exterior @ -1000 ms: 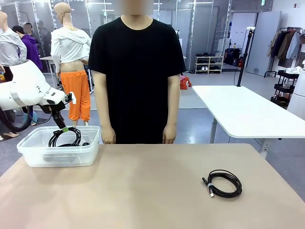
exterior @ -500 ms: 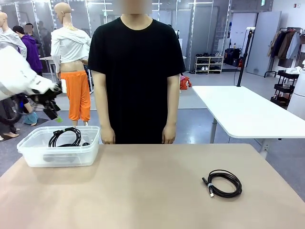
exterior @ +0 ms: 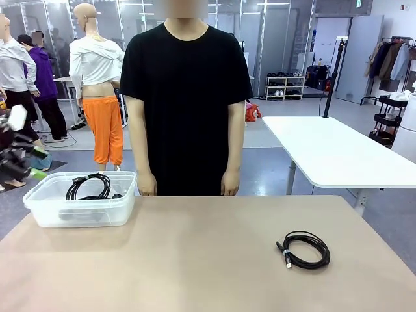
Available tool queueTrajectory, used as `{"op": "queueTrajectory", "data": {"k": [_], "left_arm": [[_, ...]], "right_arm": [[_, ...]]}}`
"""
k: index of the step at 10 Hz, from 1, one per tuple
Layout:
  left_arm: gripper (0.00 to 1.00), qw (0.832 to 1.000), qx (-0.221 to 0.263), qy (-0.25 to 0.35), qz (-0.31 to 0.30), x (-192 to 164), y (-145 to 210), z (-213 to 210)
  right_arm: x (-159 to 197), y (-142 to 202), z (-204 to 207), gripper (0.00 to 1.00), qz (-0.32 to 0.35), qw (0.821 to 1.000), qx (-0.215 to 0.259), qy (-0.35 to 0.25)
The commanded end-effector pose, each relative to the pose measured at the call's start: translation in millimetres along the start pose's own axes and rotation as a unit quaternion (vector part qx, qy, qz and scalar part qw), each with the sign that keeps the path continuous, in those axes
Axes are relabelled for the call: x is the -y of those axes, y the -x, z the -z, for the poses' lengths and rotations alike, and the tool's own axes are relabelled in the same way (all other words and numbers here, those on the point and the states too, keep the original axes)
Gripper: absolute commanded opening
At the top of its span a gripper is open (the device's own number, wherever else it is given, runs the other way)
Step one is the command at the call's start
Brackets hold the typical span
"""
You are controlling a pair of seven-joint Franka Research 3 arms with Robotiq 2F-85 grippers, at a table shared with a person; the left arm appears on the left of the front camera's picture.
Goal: Organize and store the cables.
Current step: Place the USB Extension Cable into the Organizing box.
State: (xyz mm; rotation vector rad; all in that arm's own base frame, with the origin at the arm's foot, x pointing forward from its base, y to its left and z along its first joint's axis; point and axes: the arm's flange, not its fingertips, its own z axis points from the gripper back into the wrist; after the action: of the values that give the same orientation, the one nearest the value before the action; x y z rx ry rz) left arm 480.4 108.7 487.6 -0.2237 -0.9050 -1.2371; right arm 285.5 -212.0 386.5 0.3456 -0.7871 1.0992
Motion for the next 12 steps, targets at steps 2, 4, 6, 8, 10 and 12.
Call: {"op": "queueTrajectory", "data": {"k": [2, 4, 6, 8, 10, 12], "left_arm": [[1.0, 0.994, 0.092, -0.006, -0.054, 88, 24, -42], [1.0, 0.983, 0.148, 0.015, -0.105, 116, 46, -56], [1.0, 0.969, 0.188, 0.047, -0.15, 129, 50, -72], [1.0, 0.978, 0.166, 0.035, -0.121, 133, 55, -62], [1.0, 0.978, 0.166, 0.035, -0.121, 133, 55, -62], [1.0, 0.978, 0.166, 0.035, -0.121, 133, 55, -62]], "right_arm": [[1, -2, -2, 0.92, 0.006, 1.0, 0.007, 0.002], [1, -2, -2, 0.92, 0.006, 1.0, 0.007, 0.002], [1, -2, -2, 0.92, 0.006, 1.0, 0.007, 0.002], [1, -2, -2, 0.92, 0.006, 1.0, 0.007, 0.002], [1, -2, -2, 0.92, 0.006, 1.0, 0.007, 0.002], [1, -2, -2, 0.92, 0.006, 1.0, 0.007, 0.002]]}}
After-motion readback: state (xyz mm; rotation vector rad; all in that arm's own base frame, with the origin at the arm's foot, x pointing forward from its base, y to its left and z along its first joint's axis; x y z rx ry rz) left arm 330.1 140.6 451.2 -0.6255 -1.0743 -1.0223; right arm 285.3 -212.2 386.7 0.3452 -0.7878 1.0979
